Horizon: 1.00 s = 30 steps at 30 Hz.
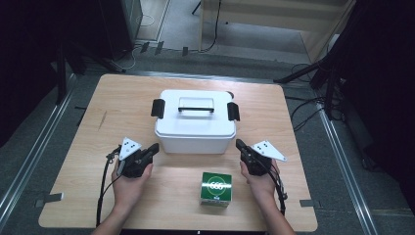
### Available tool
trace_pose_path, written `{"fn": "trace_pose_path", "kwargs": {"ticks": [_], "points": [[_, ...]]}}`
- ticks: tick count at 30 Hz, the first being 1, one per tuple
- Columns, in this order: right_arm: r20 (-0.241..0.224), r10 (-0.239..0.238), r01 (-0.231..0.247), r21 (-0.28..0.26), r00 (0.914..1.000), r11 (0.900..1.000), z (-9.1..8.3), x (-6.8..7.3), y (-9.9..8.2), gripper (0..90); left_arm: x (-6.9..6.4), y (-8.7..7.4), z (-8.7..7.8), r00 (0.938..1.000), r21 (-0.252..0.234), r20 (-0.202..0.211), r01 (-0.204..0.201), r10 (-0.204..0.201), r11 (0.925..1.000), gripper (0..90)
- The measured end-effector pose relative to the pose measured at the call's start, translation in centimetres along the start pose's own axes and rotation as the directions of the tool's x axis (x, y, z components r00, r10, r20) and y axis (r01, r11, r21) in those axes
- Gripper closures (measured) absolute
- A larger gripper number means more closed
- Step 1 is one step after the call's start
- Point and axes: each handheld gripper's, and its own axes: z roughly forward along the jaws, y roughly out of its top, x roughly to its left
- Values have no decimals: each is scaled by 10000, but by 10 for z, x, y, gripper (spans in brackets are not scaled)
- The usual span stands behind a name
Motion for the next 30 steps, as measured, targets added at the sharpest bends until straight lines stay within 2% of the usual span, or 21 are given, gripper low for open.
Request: {"fn": "trace_pose_path", "kwargs": {"ticks": [2, 5, 13, 21, 22, 24, 26, 27, 29, 30], "points": [[-24, -6, 6, -10, 10000, 10000, 6, 1, 2, 900, 5, 2, 3, 9997, -67, -161, 177, -178, 9998, 900], [33, 151, -150, -145, 9999, 9998, 12, 2, 6, 900, 9, 7, 9, 9988, -216, -435, 234, -243, 9995, 900], [143, 398, -392, -387, 9991, 9985, 21, 1, 11, 900, 11, 18, 21, 9987, -339, -449, 241, -256, 9991, 900], [-16, 702, -702, -520, 9975, 9962, 24, -1, 10, 900, 10, 20, 26, 9982, -416, -534, 248, -270, 9988, 900], [-108, 886, -890, -503, 9960, 9948, 23, -2, 9, 900, 11, 19, 25, 9987, -396, -438, 235, -252, 9989, 900], [-177, 968, -976, -510, 9951, 9939, 23, -2, 8, 900, 11, 19, 25, 9989, -387, -406, 215, -231, 9990, 900], [-255, 980, -992, -533, 9949, 9936, 22, -2, 7, 900, 12, 19, 25, 9993, -389, -290, 214, -225, 9990, 900], [-578, 920, -949, -496, 9941, 9943, 22, -1, 6, 900, 11, 19, 24, 9992, -397, -335, 203, -216, 9990, 900], [-96, 513, -517, -467, 9986, 9976, 21, 4, 5, 900, 11, 18, 24, 9994, -323, -345, 64, -75, 9995, 900], [-96, 513, -517, -467, 9986, 9976, 21, 4, 5, 900, 11, 18, 24, 9994, -323, -345, 64, -75, 9995, 900]]}}
